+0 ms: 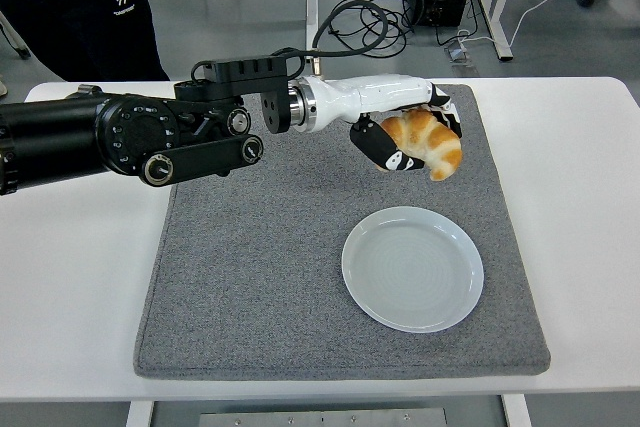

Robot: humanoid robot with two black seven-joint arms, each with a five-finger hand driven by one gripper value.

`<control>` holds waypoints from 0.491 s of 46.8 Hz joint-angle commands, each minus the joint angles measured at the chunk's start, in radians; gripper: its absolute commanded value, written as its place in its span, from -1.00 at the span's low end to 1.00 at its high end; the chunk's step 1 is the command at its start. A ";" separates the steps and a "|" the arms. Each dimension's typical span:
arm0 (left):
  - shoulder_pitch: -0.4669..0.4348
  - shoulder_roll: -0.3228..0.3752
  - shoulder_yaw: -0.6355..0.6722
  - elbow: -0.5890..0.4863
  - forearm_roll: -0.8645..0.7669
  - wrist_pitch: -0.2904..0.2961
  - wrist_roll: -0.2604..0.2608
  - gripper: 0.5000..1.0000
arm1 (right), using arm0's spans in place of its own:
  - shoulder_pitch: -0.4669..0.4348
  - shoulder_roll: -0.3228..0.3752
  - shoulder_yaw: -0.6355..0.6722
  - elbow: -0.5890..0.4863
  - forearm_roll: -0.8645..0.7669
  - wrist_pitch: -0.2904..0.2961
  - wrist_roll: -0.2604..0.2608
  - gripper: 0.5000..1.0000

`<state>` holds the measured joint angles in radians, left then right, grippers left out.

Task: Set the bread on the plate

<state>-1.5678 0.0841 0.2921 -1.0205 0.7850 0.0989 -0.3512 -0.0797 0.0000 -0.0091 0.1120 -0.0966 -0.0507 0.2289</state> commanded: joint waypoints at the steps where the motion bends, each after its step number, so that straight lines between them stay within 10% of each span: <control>1: 0.008 -0.032 0.001 0.000 -0.001 0.001 0.001 -1.00 | 0.000 0.000 0.000 0.000 0.000 0.000 0.000 1.00; 23: 0.091 -0.084 0.035 0.007 0.026 0.047 0.001 -1.00 | 0.000 0.000 0.000 0.000 0.000 0.000 0.000 1.00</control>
<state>-1.4869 0.0000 0.3141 -1.0144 0.8062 0.1362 -0.3485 -0.0797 0.0000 -0.0103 0.1120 -0.0966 -0.0506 0.2288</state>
